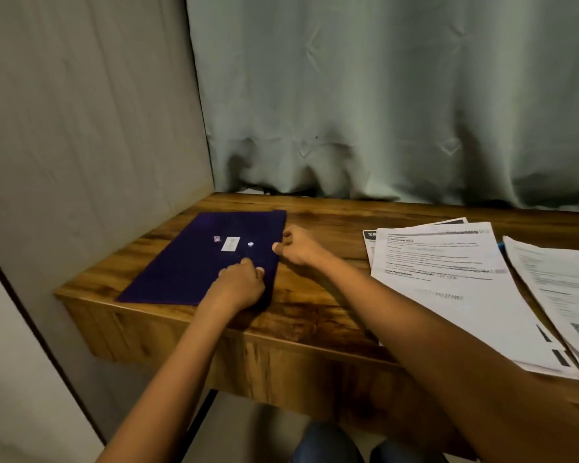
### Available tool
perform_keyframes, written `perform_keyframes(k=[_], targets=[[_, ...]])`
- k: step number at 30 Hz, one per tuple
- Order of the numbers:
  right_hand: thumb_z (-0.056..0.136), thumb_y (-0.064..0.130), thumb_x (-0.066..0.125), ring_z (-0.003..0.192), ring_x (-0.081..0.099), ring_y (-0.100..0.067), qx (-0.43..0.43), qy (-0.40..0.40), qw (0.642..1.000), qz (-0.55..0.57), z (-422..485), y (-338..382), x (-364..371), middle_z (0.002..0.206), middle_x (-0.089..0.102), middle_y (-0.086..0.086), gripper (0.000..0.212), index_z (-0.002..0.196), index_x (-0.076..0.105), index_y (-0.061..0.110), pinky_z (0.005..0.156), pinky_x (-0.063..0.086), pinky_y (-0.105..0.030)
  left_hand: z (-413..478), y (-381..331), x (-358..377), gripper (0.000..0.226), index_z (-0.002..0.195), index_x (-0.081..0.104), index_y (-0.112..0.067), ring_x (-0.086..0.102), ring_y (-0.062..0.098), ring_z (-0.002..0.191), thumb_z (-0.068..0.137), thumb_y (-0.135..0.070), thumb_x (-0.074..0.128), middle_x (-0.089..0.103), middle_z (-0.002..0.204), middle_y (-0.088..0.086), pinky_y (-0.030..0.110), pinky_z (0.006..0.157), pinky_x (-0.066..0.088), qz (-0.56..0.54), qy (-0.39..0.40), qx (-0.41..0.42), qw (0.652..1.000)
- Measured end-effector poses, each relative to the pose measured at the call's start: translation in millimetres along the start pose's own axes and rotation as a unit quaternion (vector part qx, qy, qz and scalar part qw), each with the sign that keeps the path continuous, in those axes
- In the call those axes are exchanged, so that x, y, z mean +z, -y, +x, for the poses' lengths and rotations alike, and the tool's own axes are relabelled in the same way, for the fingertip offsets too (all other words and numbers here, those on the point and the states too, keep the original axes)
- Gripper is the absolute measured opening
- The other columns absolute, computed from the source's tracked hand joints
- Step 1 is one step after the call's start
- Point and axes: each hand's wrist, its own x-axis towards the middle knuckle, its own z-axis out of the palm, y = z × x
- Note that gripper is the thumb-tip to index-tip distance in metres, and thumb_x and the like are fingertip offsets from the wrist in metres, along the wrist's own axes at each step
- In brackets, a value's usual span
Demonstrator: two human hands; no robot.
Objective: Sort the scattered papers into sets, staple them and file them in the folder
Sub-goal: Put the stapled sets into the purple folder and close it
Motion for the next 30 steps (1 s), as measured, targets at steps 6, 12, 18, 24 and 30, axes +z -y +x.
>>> perform_keyframes(k=[6, 12, 18, 24, 30], targets=[[0.095, 0.036, 0.054, 0.142, 0.028, -0.023, -0.057, 0.112, 0.984, -0.126, 1, -6, 8, 0.157, 0.023, -0.008, 0.062, 0.15, 0.028, 0.019, 0.113, 0.026, -0.033, 34, 27, -25, 0.038, 0.134, 0.043, -0.005, 0.045, 0.037, 0.123, 0.101, -0.023, 0.038, 0.047, 0.136, 0.022, 0.044, 0.095, 0.041, 0.018, -0.093, 0.012, 0.995], [0.092, 0.036, 0.06, 0.12, 0.053, -0.02, -0.051, 0.12, 0.984, -0.125, 3, -19, -8, 0.133, 0.057, -0.007, 0.042, 0.127, 0.06, 0.012, 0.099, 0.041, -0.031, 33, 34, -2, 0.055, 0.15, 0.025, -0.019, 0.02, 0.038, 0.141, 0.102, -0.045, 0.028, 0.022, 0.157, 0.008, 0.051, 0.111, 0.022, 0.119, 0.016, 0.016, 0.993], [0.086, 0.052, 0.062, 0.081, 0.053, -0.019, -0.046, -0.037, 0.982, -0.177, 7, -8, -2, 0.081, 0.055, -0.004, 0.044, 0.074, 0.05, 0.011, 0.064, 0.037, -0.029, 25, 13, 7, 0.046, 0.142, 0.036, -0.013, 0.029, 0.034, 0.137, 0.103, -0.036, 0.03, 0.032, 0.15, 0.013, 0.05, 0.109, 0.025, 0.112, -0.06, 0.028, 0.991], [0.086, 0.055, 0.059, 0.104, 0.058, -0.027, -0.083, -0.08, 0.958, -0.262, 9, 2, 25, 0.108, 0.064, -0.011, 0.05, 0.103, 0.061, 0.007, 0.079, 0.047, -0.034, 33, 19, 24, 0.049, 0.15, 0.022, -0.017, 0.008, 0.026, 0.148, 0.104, -0.034, 0.02, 0.016, 0.16, 0.005, 0.048, 0.118, 0.003, 0.057, -0.041, 0.049, 0.996], [0.088, 0.042, 0.063, 0.095, 0.062, -0.025, -0.067, -0.086, 0.962, -0.251, 12, 9, 25, 0.103, 0.064, -0.009, 0.036, 0.101, 0.06, 0.009, 0.065, 0.043, -0.031, 32, 22, 25, 0.049, 0.151, 0.021, -0.018, 0.01, 0.023, 0.148, 0.104, -0.033, 0.017, 0.016, 0.16, 0.004, 0.044, 0.119, 0.005, 0.063, -0.05, 0.051, 0.995]])
